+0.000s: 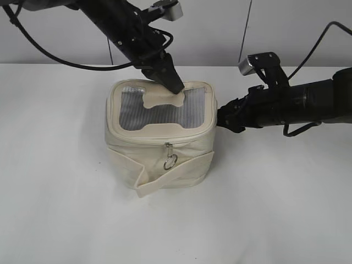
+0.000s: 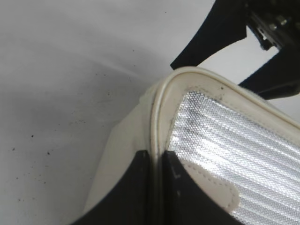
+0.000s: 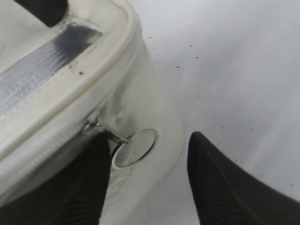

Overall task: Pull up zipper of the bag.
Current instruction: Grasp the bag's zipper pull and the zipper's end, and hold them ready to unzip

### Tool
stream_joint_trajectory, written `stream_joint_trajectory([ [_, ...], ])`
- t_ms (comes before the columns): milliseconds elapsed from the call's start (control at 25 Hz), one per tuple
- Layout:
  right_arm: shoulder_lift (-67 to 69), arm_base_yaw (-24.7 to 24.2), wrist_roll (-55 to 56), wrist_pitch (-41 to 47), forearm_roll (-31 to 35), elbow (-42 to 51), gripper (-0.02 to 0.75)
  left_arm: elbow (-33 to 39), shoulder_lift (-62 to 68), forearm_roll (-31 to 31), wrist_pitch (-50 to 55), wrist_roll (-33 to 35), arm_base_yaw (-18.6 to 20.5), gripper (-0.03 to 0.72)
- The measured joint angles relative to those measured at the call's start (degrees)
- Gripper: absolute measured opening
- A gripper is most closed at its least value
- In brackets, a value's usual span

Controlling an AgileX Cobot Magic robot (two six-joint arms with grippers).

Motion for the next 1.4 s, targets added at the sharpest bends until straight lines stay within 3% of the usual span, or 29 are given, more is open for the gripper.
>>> stream_joint_trajectory([
  [160,1.94,0.27,0.57,-0.2,0.0,-1.31,0.296,0.0,0.0,-0.06,0.0,-0.07,0.0,0.047],
  [320,2.53,0.58,0.8,-0.15,0.0,-1.51,0.057,0.0,0.0,-0.06,0.0,-0.07,0.0,0.047],
  [400,2.04,0.58,0.91,-0.15,0.0,-1.51,0.019,0.0,0.0,-0.06,0.0,-0.09,0.0,0.047],
  [800,-7.25,0.58,1.09,-3.58,0.1,8.17,0.009,0.0,0.0,-0.06,0.0,-0.25,0.0,0.047],
  [1040,-10.57,0.58,2.44,-0.41,1.97,15.68,0.009,0.0,0.0,-0.16,0.34,-0.94,-0.18,0.045],
  [1240,-12.99,0.98,3.76,5.4,2.29,20.2,0.009,0.04,0.0,-0.16,-0.27,-5.73,-0.18,0.044],
  [1400,-14.15,4.82,8.31,6.41,0.19,21.47,0.009,0.18,0.0,-0.16,-1.18,-9.35,-0.24,0.044],
])
